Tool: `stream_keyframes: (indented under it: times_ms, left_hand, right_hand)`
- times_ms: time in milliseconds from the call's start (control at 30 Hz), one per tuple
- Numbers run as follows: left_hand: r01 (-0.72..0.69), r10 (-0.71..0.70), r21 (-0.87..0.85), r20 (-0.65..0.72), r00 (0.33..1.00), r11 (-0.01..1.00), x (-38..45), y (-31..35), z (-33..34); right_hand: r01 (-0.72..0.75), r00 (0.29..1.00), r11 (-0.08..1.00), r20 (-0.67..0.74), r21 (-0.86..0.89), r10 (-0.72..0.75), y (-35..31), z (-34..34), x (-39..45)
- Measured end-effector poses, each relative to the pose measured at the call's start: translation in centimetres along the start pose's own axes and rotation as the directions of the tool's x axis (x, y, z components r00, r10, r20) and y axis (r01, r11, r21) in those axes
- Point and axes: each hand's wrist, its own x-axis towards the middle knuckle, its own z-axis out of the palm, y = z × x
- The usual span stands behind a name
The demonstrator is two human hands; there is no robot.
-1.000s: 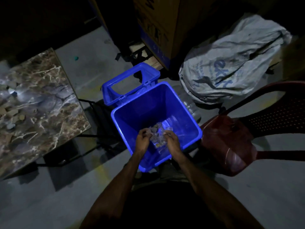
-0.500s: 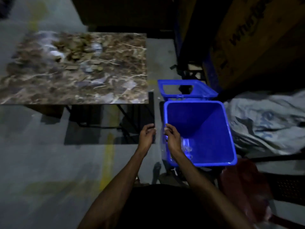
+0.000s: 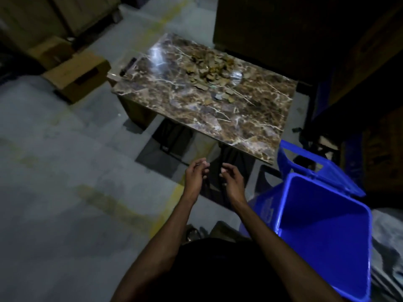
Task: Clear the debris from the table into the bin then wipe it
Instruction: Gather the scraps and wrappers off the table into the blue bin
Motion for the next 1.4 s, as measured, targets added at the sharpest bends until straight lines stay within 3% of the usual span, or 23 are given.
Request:
stream_keyframes:
  times_ms: [367, 500, 733, 1067, 1167, 1233, 1300, 1333, 1400]
  left_hand:
    - [-0.008, 0.007, -0.003, -0.125, 0.992, 1.000, 8.6, 5.7, -2.3]
    - [-0.061, 0.070, 0.099, -0.100, 0.993, 0.993, 14.2, 8.8, -2.3]
    - [0.016, -0.004, 0.158, -0.075, 0.997, 0.987, 22.7, 13.3, 0.0]
    - [0.152, -0.161, 0.120, 0.067, 0.985, 0.981, 32.1, 17.8, 5.3]
    - [0.074, -0.094, 0.214, 0.084, 0.992, 0.974, 34.7, 18.1, 5.9]
    - [-0.081, 0.016, 0.476, 0.139, 0.990, 0.876, 37.6, 17.1, 5.4]
    - [-0.232, 0.064, 0.746, 0.248, 0.967, 0.624, 40.6, 16.7, 4.5]
    - [-0.285, 0.065, 0.815, 0.293, 0.954, 0.504, 42.1, 16.8, 4.3]
    - [-0.346, 0.071, 0.847, 0.348, 0.935, 0.403, 44.8, 17.1, 4.1]
  right_hand:
    - [0.045, 0.990, 0.999, 0.130, 0.026, -0.048, -2.7, 9.5, 9.8]
    - [0.047, 0.992, 0.998, 0.117, 0.041, -0.052, -4.8, 12.1, 16.1]
    - [-0.004, 0.997, 0.995, 0.081, 0.100, -0.004, -7.7, 13.9, 24.2]
    - [-0.034, 0.966, 0.976, -0.243, 0.216, 0.087, -7.5, 13.3, 31.2]
    - [-0.041, 0.964, 0.999, -0.262, 0.033, 0.049, -6.2, 12.6, 32.9]
    - [-0.056, 0.957, 0.966, -0.288, -0.253, -0.020, -5.5, 12.1, 34.4]
    - [-0.137, 0.954, 0.858, -0.298, -0.495, -0.020, -4.9, 11.2, 36.1]
    - [-0.200, 0.948, 0.814, -0.318, -0.546, 0.019, -5.0, 10.7, 37.2]
    - [-0.298, 0.930, 0.757, -0.357, -0.581, 0.092, -5.3, 9.7, 39.2]
